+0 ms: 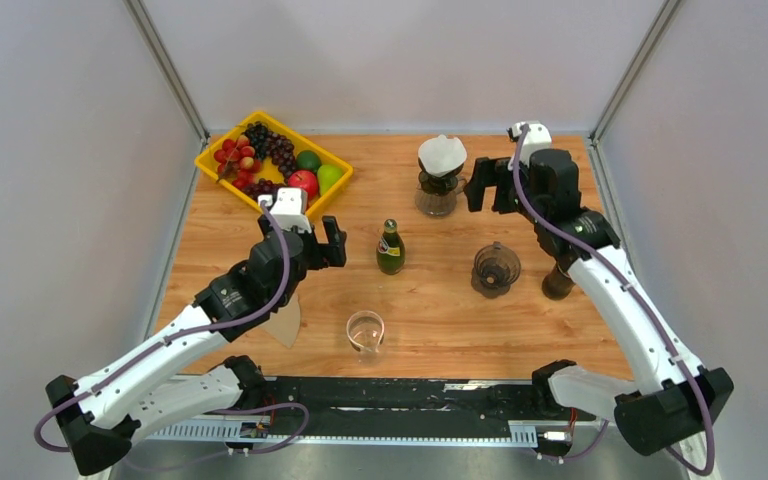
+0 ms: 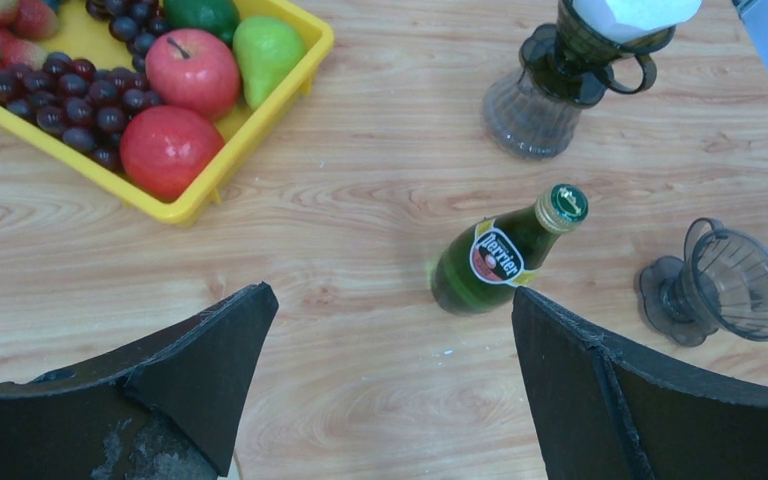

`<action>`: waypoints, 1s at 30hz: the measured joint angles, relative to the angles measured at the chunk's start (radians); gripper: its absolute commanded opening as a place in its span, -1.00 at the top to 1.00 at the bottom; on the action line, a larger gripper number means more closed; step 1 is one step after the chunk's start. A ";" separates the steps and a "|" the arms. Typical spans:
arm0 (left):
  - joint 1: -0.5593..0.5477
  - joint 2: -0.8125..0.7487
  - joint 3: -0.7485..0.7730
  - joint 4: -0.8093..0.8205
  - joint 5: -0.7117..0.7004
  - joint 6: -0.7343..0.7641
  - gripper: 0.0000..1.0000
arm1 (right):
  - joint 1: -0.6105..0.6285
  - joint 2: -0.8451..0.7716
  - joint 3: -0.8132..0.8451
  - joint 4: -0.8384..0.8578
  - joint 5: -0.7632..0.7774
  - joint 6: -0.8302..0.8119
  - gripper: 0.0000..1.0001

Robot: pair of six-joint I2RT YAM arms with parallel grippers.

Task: Place the coffee filter in the dripper

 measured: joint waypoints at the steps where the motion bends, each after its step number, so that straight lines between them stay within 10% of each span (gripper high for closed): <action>1: 0.000 0.000 -0.005 -0.001 0.001 -0.003 -1.00 | 0.000 -0.028 -0.038 0.017 -0.017 0.005 -1.00; 16: 0.000 -0.022 -0.099 -0.045 0.041 -0.087 -1.00 | 0.003 -0.142 -0.302 0.109 -0.174 0.093 -0.99; 30: 0.000 -0.038 -0.178 -0.084 0.059 -0.138 -1.00 | 0.042 -0.092 -0.349 -0.021 0.072 0.209 -0.76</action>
